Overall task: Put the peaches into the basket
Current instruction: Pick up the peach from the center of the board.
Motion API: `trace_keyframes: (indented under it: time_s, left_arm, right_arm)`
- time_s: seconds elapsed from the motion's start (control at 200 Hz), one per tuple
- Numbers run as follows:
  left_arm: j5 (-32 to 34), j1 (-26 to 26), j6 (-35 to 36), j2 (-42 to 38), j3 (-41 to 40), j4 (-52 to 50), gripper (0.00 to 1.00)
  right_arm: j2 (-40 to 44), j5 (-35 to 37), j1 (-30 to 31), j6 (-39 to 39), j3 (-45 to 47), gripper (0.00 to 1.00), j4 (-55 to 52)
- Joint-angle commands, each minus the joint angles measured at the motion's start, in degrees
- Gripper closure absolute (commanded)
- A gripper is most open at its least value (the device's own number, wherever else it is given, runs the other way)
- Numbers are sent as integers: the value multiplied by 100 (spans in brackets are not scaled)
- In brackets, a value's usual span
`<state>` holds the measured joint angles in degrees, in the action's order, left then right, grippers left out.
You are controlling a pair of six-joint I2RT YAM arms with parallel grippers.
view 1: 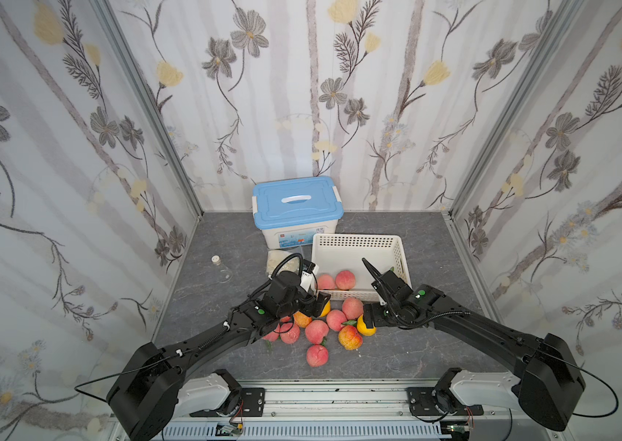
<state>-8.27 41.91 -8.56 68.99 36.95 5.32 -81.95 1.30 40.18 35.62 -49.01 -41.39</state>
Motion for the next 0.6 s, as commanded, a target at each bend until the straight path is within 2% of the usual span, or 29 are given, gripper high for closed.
trace_keyframes:
  time_s: [0.0, 0.145, 0.36, 0.595]
  left_arm:
    - [-438, 4, 446, -4, -50, 318, 16]
    - [-841, 54, 847, -175, -219, 416, 16]
    - [-1274, 128, 1029, -290, -344, 557, 15]
    - [-1262, 155, 1067, -315, -372, 610, 14]
  right_arm:
    - [-96, -167, 3, 108, 15, 10, 115]
    - [-230, -324, 13, 155, 59, 11, 256]
    - [-389, -339, 23, 161, 168, 12, 491]
    - [-654, -374, 48, 209, 157, 18, 703]
